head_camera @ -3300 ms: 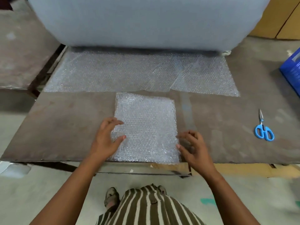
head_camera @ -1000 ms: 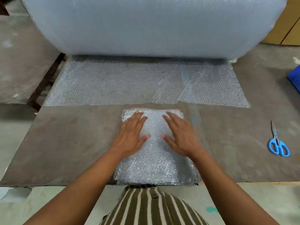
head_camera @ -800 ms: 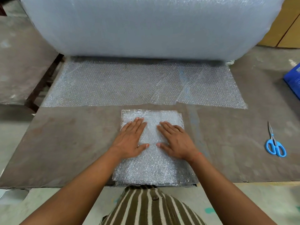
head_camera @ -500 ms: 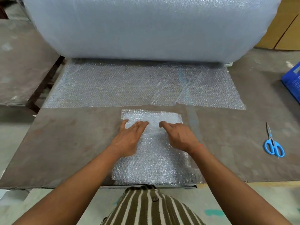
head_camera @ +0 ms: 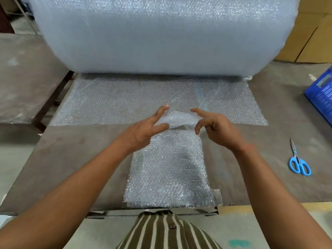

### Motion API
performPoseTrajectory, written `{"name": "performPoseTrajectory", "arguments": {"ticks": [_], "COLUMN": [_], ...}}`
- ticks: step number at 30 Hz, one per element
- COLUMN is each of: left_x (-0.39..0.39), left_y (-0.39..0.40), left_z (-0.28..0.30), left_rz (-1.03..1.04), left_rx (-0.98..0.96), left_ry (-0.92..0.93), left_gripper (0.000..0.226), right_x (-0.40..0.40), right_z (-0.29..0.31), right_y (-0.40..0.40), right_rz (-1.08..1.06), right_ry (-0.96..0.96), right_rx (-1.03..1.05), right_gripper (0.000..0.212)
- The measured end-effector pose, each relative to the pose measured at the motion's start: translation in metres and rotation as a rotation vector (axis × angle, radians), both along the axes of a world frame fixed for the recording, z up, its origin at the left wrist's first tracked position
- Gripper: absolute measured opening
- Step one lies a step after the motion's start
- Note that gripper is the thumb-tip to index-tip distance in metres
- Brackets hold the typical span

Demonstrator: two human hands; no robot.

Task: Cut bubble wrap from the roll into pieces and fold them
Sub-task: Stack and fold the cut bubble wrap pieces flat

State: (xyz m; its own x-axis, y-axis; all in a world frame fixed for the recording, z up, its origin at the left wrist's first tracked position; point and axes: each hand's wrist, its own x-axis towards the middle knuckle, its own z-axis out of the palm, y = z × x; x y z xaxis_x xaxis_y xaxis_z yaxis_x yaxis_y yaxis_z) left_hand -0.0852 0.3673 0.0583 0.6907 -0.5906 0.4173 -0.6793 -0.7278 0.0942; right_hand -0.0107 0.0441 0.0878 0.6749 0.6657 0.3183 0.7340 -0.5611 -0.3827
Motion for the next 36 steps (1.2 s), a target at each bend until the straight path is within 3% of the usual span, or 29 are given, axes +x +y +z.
{"name": "performPoseTrajectory", "arguments": {"ticks": [3, 6, 8, 11, 13, 15, 17, 20, 22, 25, 27, 30, 32, 36], "left_x": [0.017, 0.028, 0.033, 0.049, 0.057, 0.057, 0.051, 0.039, 0.029, 0.018, 0.014, 0.013, 0.014, 0.011], "left_y": [-0.021, -0.059, -0.086, -0.126, -0.156, -0.189, -0.214, -0.244, -0.254, -0.259, -0.263, -0.272, -0.282, -0.294], "left_z": [0.018, 0.028, 0.027, 0.013, 0.002, -0.015, -0.032, -0.064, -0.073, -0.072, -0.065, -0.061, -0.07, -0.098], "left_rz": [-0.028, -0.044, -0.116, -0.192, -0.157, -0.162, -0.127, -0.037, 0.02, 0.047, 0.066, 0.102, 0.126, 0.168], "left_rx": [0.134, 0.317, 0.301, 0.317, 0.332, 0.359, 0.455, 0.64, 0.619, 0.54, 0.452, 0.223, 0.176, 0.325], "left_ry": [-0.109, -0.113, -0.124, -0.206, -0.117, -0.05, 0.008, 0.26, 0.375, 0.449, 0.469, 0.489, 0.515, 0.615], "left_gripper": [0.051, 0.055, 0.049, 0.018, 0.006, 0.014, 0.003, 0.028, 0.029, 0.026, 0.027, 0.04, 0.051, 0.09], "right_x": [0.0, -0.004, -0.012, -0.028, -0.041, -0.055, -0.07, -0.094, -0.108, -0.125, -0.128, -0.116, -0.103, -0.09], "right_z": [0.018, 0.017, 0.007, -0.015, -0.033, -0.052, -0.069, -0.1, -0.12, -0.124, -0.119, -0.111, -0.114, -0.135], "right_y": [-0.027, -0.059, -0.084, -0.123, -0.148, -0.173, -0.192, -0.217, -0.23, -0.241, -0.246, -0.242, -0.233, -0.219], "right_rz": [-0.008, -0.075, -0.158, -0.313, -0.438, -0.538, -0.577, -0.575, -0.548, -0.581, -0.61, -0.64, -0.707, -0.689], "right_ry": [-0.058, -0.207, -0.297, -0.409, -0.446, -0.456, -0.394, -0.166, 0.081, 0.392, 0.401, 0.257, 0.184, 0.245], "right_rx": [-0.158, -0.323, -0.378, -0.373, -0.348, -0.344, -0.394, -0.486, -0.428, -0.166, -0.041, 0.003, -0.085, -0.363], "right_gripper": [0.059, 0.056, 0.049, 0.048, 0.048, 0.048, 0.046, 0.026, 0.036, 0.072, 0.084, 0.062, 0.059, 0.091]}}
